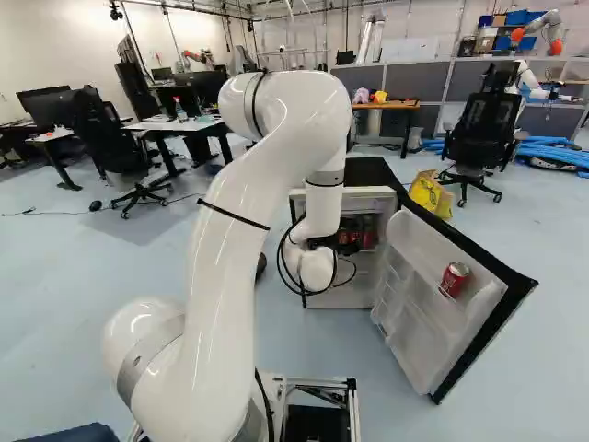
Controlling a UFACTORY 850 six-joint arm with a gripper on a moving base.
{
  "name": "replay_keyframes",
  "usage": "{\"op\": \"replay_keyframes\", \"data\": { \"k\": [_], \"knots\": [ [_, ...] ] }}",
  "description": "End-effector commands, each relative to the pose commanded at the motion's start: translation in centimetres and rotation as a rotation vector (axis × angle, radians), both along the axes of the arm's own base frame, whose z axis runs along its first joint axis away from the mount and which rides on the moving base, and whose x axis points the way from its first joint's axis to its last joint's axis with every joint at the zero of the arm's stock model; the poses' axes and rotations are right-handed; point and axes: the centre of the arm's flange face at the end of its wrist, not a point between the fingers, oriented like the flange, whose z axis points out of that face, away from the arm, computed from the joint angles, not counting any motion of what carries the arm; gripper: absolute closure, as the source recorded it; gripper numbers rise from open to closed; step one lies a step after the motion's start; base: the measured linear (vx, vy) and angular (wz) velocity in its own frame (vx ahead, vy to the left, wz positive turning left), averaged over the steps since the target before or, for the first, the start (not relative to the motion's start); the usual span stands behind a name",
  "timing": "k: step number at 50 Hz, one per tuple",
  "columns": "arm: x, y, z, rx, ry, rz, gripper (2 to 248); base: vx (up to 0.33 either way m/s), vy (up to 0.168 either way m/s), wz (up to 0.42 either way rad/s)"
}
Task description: Grab a drink from the fridge
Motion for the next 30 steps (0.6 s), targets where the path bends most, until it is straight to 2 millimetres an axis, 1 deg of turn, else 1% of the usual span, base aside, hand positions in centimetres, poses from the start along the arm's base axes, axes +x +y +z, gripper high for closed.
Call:
{"op": "replay_keyframes", "data": {
  "k": [13, 30],
  "knots": [
    [0.9, -0.3, -1.8, 0.002, 0.011, -0.016, 3, 0.000, 0.000, 0.000],
    [2.7, -0.8, -4.4, -0.005, 0.018, -0.065, 3, 0.000, 0.000, 0.000]
  ]
}}
